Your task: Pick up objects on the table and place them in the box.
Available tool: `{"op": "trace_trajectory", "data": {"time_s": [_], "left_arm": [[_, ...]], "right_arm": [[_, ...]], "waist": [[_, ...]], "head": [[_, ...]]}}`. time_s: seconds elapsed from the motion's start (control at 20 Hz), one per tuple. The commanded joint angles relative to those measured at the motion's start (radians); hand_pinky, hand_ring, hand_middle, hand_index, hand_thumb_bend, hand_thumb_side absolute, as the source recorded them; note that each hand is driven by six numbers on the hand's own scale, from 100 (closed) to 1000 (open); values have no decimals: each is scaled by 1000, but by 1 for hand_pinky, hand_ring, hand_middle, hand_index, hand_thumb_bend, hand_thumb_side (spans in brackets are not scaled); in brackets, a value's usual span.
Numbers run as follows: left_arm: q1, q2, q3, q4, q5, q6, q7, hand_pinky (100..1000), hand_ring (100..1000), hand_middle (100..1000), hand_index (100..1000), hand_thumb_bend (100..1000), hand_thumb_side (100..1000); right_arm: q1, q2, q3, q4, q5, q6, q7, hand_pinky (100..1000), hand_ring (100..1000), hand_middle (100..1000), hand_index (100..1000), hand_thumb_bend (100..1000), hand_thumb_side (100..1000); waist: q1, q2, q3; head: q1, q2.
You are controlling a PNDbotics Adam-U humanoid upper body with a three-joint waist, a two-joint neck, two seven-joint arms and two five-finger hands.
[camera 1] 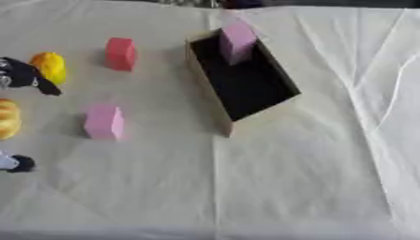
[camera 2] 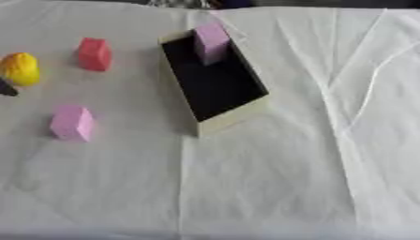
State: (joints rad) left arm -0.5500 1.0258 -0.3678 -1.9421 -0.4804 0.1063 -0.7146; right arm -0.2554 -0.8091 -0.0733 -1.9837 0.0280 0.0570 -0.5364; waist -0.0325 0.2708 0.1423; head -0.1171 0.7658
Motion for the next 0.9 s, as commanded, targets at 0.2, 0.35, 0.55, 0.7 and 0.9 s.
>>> {"op": "trace_trajectory", "data": {"time_s": [0.2, 0.35, 0.55, 0.7, 0.9], "left_arm": [[-43, -32, -38, 87, -44, 12, -41, 927, 844, 755, 865, 676, 137], [-61, -64, -56, 143, -50, 15, -45, 928, 852, 774, 887, 666, 139], [-96, -119, -70, 219, -69, 10, -33, 922, 854, 779, 885, 645, 139], [-125, -158, -80, 267, -73, -2, -25, 917, 853, 781, 880, 629, 136], [-151, -193, -94, 307, -67, -23, -33, 913, 854, 783, 877, 611, 135]], "right_arm": [[-7, -19, -7, -16, -4, 3, -2, 846, 753, 796, 866, 100, 774], [-10, -14, -4, -16, -7, 5, 0, 846, 752, 795, 862, 100, 776], [-13, -10, -2, -16, -8, 5, 4, 847, 750, 793, 860, 100, 779], [-15, -7, 0, -16, -9, 5, 5, 847, 749, 792, 859, 100, 780], [-21, -6, 2, -16, -11, 3, 7, 847, 747, 790, 857, 100, 781]], "waist": [[18, -7, -3], [17, -4, -4], [15, -1, -6], [15, 2, -9], [16, 5, -11]], "head": [[11, 4], [12, 4], [15, 4], [17, 4], [18, 4]]}}
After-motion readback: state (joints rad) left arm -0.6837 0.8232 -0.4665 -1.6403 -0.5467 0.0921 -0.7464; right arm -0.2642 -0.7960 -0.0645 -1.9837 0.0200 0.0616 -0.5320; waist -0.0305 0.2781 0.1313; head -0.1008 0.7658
